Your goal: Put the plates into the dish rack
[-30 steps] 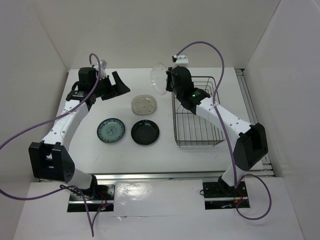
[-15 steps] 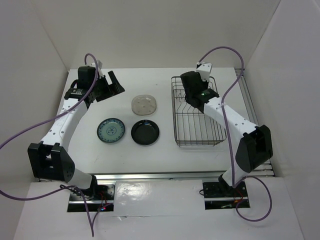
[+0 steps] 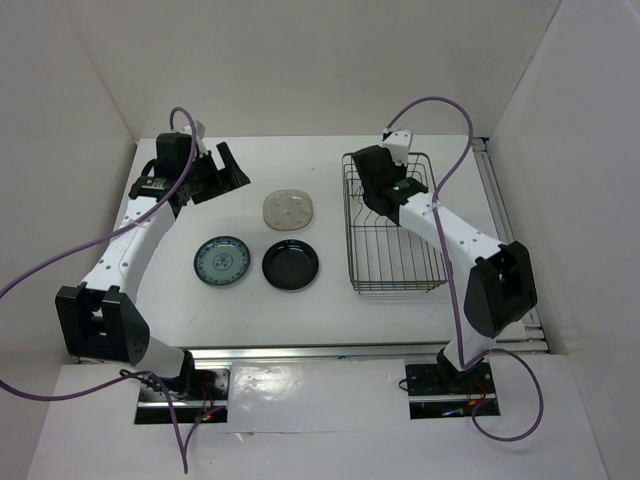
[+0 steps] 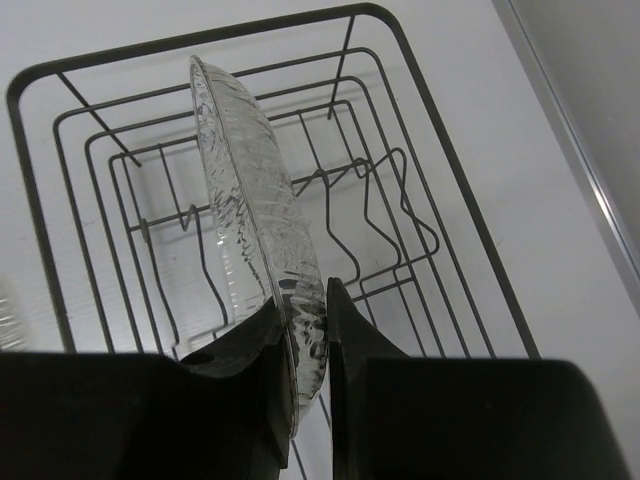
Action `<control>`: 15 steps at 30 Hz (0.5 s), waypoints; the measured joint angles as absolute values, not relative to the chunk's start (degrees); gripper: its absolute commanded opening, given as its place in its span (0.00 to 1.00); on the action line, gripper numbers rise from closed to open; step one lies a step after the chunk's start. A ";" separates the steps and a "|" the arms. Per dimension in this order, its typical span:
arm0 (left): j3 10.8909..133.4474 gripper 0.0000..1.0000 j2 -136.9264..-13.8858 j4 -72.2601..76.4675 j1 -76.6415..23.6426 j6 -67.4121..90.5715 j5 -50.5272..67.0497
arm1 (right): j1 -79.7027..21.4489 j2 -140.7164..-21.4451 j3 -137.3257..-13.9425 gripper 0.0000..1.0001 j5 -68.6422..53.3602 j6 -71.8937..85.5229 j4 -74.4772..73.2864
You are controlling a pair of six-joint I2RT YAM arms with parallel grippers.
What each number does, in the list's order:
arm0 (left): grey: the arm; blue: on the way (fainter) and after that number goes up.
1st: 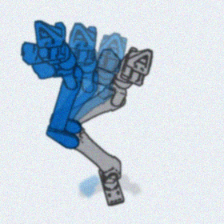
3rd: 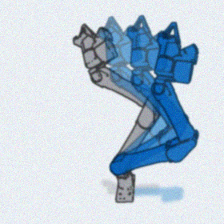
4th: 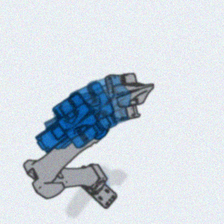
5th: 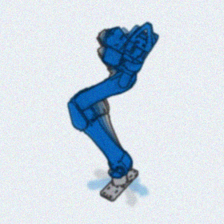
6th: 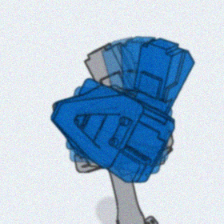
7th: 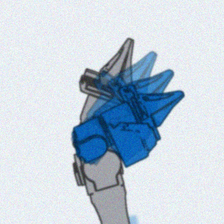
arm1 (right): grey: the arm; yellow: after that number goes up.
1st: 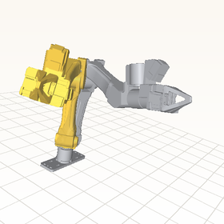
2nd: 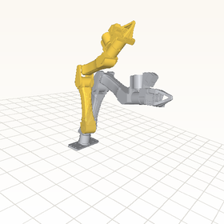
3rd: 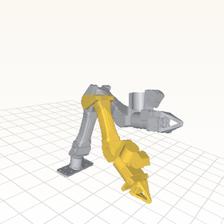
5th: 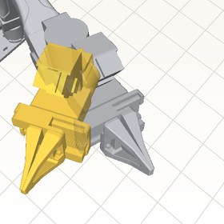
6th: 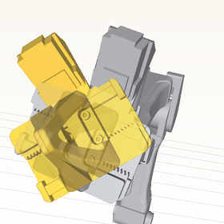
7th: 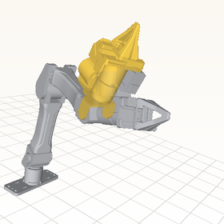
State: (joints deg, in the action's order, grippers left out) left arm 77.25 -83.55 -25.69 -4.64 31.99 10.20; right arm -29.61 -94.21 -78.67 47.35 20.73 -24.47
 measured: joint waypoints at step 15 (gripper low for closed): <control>77.25 1.00 -84.79 -25.71 -4.64 31.97 10.96 | -31.00 -97.34 -80.34 0.00 46.11 20.75 -23.16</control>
State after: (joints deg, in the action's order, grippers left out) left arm 77.25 -84.79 -25.71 -4.64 31.97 10.96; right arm -31.00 -97.34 -80.34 46.11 20.75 -23.16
